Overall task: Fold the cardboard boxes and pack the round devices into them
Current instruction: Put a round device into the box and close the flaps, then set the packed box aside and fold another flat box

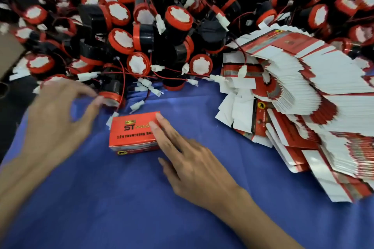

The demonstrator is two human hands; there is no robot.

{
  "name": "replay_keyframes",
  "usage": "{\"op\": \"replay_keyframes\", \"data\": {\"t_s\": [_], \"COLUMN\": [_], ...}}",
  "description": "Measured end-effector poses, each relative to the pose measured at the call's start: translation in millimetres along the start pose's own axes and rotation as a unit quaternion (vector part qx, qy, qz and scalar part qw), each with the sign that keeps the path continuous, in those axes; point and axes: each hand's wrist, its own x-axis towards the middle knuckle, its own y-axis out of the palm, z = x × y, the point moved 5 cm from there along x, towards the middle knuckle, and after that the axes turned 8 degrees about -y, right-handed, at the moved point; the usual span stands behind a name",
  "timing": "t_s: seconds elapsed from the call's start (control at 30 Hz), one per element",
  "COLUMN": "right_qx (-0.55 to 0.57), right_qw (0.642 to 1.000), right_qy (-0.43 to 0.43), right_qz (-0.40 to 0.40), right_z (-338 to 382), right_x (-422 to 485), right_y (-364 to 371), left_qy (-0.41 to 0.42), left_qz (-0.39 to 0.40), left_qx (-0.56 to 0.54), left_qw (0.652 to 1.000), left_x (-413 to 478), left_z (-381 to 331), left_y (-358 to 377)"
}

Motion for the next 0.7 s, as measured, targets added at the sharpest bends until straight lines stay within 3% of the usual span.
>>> {"op": "replay_keyframes", "data": {"t_s": [0.13,0.3,0.37,0.47,0.57,0.7], "right_qx": [0.016,-0.042,-0.11,-0.228,-0.233,-0.284], "right_qw": [0.999,0.979,0.965,0.934,0.859,0.85], "right_qy": [0.005,0.039,0.089,0.261,0.452,0.436], "right_qz": [-0.03,-0.194,-0.223,-0.084,0.065,0.085], "right_z": [0.8,-22.3,-54.5,-124.6,-169.8,-170.6], "right_x": [-2.5,5.0,18.7,32.8,8.8,-2.3], "right_y": [-3.8,-52.2,-91.2,-140.8,-154.4,-143.9], "left_qy": [0.133,0.117,0.123,0.148,0.177,0.264], "left_qz": [0.098,0.046,0.045,0.019,-0.068,-0.104], "left_qx": [-0.089,-0.052,-0.05,-0.027,0.059,0.058], "left_qw": [0.982,0.991,0.99,0.988,0.98,0.957], "left_x": [-32.5,-33.0,-32.4,-29.4,-23.7,-37.2], "left_z": [-69.7,-66.9,-67.7,-73.5,-80.4,-99.8], "left_y": [30.6,41.9,43.0,43.8,41.9,52.0]}}
